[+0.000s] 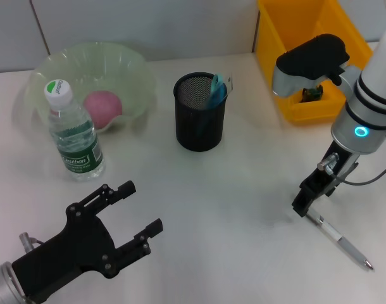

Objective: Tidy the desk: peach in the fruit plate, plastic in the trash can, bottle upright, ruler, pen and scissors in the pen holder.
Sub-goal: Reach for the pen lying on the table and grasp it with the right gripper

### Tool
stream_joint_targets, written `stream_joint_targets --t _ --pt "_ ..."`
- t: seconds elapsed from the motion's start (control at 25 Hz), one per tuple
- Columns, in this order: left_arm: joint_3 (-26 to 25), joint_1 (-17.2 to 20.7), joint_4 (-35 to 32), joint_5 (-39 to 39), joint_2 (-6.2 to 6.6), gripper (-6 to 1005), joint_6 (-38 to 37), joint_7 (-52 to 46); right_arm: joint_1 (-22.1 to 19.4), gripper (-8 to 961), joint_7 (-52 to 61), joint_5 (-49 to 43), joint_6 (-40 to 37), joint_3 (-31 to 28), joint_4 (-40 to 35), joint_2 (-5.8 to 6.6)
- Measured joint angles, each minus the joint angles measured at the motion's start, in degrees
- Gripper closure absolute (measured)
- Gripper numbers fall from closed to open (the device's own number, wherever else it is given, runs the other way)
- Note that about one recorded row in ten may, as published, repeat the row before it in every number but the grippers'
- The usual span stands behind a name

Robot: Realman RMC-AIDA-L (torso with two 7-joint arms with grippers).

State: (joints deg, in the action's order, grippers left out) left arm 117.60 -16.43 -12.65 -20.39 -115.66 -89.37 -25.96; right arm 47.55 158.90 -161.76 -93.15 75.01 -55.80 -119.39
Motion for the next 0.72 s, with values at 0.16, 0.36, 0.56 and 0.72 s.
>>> stream_joint_targets --t 0.16,0.36,0.56,0.72 --pt "0.0 0.08 0.0 0.0 0.0 261 -0.09 0.13 0.07 357 0.44 0.08 0.11 1.2 0.05 -0.06" --pt "0.0 0.25 0.0 0.0 0.0 261 -0.11 0.19 0.15 363 0.49 0.21 0.4 1.43 0.22 -0.05" --pt "0.0 0.27 0.0 0.0 0.0 261 -0.11 0.2 0.5 369 0.51 0.65 0.77 1.52 1.5 -0.06" --pt "0.0 0.27 0.0 0.0 0.0 261 -0.11 0.21 0.61 374 0.53 0.92 0.8 1.55 1.95 -0.05"
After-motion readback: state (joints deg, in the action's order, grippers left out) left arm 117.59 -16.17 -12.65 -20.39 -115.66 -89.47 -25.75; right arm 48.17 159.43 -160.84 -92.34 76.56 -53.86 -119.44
